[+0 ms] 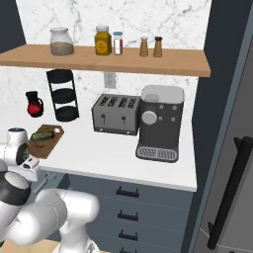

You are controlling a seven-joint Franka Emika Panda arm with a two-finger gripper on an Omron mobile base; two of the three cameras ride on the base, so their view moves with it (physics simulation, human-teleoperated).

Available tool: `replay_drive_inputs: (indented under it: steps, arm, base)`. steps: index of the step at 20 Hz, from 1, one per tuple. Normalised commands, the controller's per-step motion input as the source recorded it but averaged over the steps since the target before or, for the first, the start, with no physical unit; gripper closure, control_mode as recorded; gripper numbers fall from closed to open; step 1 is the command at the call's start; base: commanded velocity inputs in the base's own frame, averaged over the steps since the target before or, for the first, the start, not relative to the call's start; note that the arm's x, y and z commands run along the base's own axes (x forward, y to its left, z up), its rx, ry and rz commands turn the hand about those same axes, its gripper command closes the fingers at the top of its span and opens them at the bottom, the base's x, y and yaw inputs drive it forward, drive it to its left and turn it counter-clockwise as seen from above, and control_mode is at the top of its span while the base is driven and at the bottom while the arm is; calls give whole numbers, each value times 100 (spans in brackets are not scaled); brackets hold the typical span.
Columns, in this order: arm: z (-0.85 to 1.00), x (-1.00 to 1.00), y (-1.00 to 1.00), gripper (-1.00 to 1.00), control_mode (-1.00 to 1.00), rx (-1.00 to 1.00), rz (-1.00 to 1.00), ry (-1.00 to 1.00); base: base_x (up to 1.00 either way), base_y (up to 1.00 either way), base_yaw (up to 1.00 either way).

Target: Place the appropriate cutting tool for cutting the cucumber skin on the cutting board.

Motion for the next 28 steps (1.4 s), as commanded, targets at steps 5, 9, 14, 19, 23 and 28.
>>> replay_drive_inputs:
  steps: [5, 9, 14, 19, 23, 28]
  arm:
    - [-43, 18, 8, -100, -100, 0, -2, 13]
    - [-56, 14, 16, -100, -100, 0, 0, 15]
    - [-56, 4, 17, -100, -100, 0, 0, 15]
    - [-36, -3, 18, -100, -100, 0, 0, 10]
    - [-6, -41, 1, -100, -100, 0, 0, 11]
    - [0, -71, 1, -100, -100, 0, 0, 11]
  base:
    - [0, 0, 0]
    - [0, 0, 0]
    - [0, 0, 0]
    - [0, 0, 0]
    - [0, 0, 0]
    - [0, 0, 0]
